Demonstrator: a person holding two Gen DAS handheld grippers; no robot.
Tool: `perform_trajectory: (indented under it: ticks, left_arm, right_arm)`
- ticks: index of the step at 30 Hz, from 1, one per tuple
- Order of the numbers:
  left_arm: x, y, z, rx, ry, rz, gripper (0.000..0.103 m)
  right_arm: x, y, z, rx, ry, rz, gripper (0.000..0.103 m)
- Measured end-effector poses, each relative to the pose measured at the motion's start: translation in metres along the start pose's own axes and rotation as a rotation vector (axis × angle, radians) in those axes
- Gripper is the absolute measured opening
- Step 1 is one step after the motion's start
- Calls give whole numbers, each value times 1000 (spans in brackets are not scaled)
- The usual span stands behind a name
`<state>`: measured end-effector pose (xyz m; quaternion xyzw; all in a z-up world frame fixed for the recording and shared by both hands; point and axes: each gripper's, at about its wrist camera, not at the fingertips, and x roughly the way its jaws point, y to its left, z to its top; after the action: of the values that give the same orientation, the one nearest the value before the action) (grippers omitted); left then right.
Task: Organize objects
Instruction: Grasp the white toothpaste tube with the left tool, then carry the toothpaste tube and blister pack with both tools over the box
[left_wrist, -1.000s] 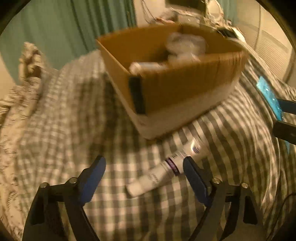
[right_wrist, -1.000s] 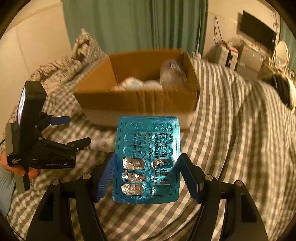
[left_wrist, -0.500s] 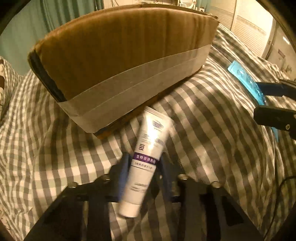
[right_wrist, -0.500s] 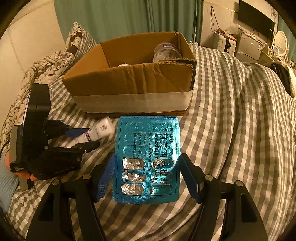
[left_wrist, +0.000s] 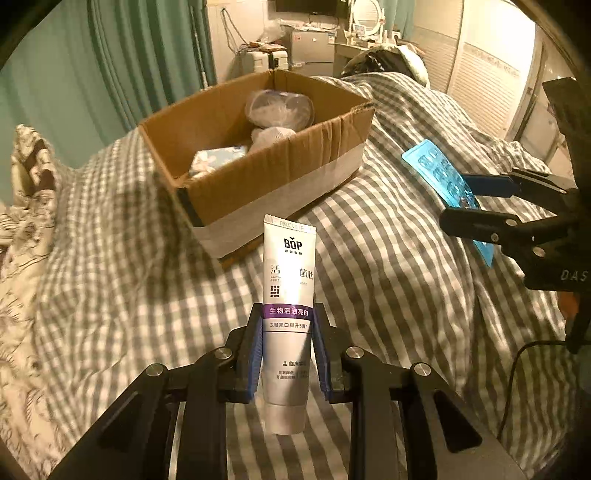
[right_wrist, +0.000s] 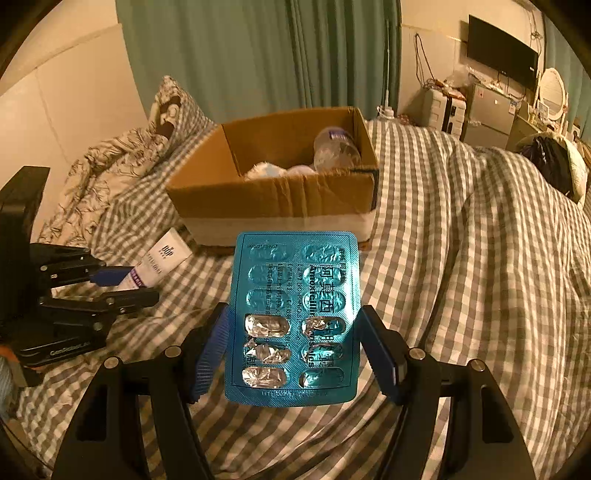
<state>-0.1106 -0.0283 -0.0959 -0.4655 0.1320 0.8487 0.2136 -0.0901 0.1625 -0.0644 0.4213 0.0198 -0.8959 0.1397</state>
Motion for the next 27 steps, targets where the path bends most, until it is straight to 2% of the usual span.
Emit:
perform_trajectory:
  ticks: [3,7,14,21,27]
  left_arm:
    - [-16,-3,-8,-39,-16,26,25]
    - [-35,-6,4,-85,-46,44,25]
    - [-68,-10,32,-133,-144,57,24]
    - [-79,2,76,-200,-234,79,24]
    - [-81,17,114,-233,-315,168,25]
  right_arm:
    - [-15,4,5,-9,-29,8,69]
    - [-43,10,16,-36,-94,4,69]
    - [-74,16,46,-73,-192,-2,69]
    - [-85,17,92,-96,-287,0,69]
    - [-82,18,137,-111,-354,14,69]
